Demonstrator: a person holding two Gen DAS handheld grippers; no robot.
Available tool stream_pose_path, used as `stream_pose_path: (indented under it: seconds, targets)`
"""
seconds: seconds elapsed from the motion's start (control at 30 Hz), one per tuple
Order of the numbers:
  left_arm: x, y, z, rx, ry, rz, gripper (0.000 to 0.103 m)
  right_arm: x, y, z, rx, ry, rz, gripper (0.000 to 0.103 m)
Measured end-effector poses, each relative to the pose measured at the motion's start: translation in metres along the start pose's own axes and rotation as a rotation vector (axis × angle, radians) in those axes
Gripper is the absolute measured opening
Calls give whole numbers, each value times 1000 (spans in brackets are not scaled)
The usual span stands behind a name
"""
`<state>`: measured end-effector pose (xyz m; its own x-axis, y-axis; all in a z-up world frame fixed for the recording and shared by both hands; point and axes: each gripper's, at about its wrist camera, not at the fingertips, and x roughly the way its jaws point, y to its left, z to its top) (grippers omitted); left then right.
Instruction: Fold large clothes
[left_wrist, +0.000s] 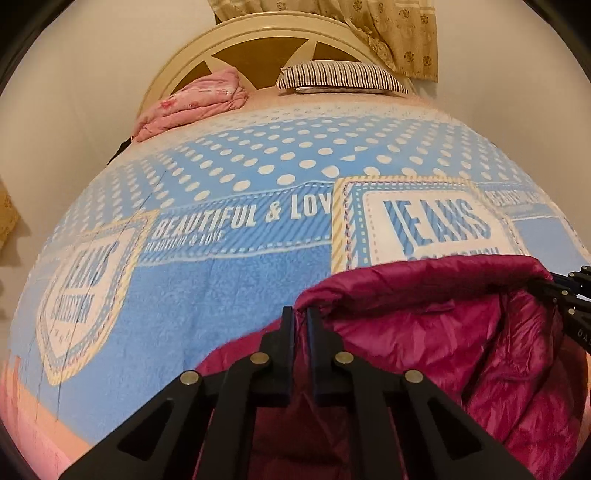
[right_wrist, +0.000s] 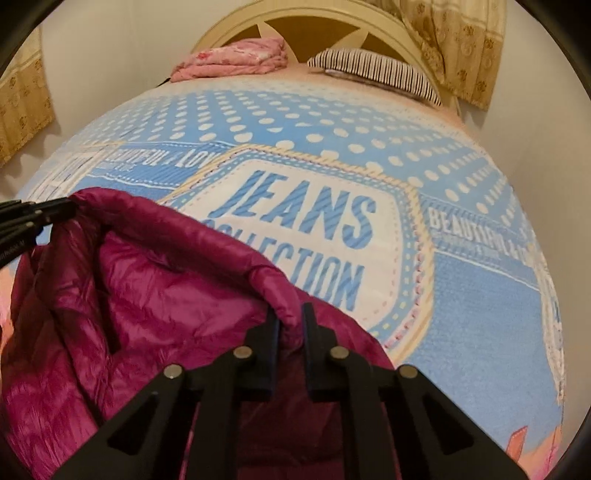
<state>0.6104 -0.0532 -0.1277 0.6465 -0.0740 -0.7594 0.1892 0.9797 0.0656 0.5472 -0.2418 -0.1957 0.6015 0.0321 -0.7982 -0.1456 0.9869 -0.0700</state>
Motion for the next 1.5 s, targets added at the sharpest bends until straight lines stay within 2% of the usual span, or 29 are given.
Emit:
stream_pose_path:
  seconds: [0.13,0.37,0.43,0.63,0.73,0.8,0.83,0.87,0.93,1.07,1.13,1.33,1.5]
  targets:
    - [-1,3,-23,-9,24,-5,2,-4,3,-14,-26,-4,-12,10]
    - [8,-9,-56,14,79,-22,1,12,6,-40,-46,27,-44,9]
    - [-2,-8,-53,7,49,20,2,15,7,-44,-55,21,-54,9]
    - [-28,7,-18,-83,-34,4,3,19,5,-44,-52,15,-50,9]
    - [-17,5,1,-119,-18,-68,8,21,5,-48,-49,8,-39,9]
    - [-6,4,9,-178,-7,-161,13,23,3,-50,-42,4,-27,10]
    - [-2,3,11,-192,11,-181,29,23,3,-51,-41,2,-22,10]
    - [2,-2,13,-192,12,-161,55,24,3,-53,-42,-1,-18,10]
    - [2,-14,19,-165,-22,-110,73,24,3,-55,-45,-8,-12,10]
    - [13,-32,38,-123,-42,-80,73,26,3,-57,-40,-21,-3,10]
    - [25,-38,43,-92,-13,-52,73,26,3,-58,-40,-28,-1,10]
    - [48,-41,10,-18,97,176,73,26,-4,-61,-5,-50,40,10]
    - [55,-28,-24,-67,133,155,75,26,-3,-60,-3,-55,38,10]
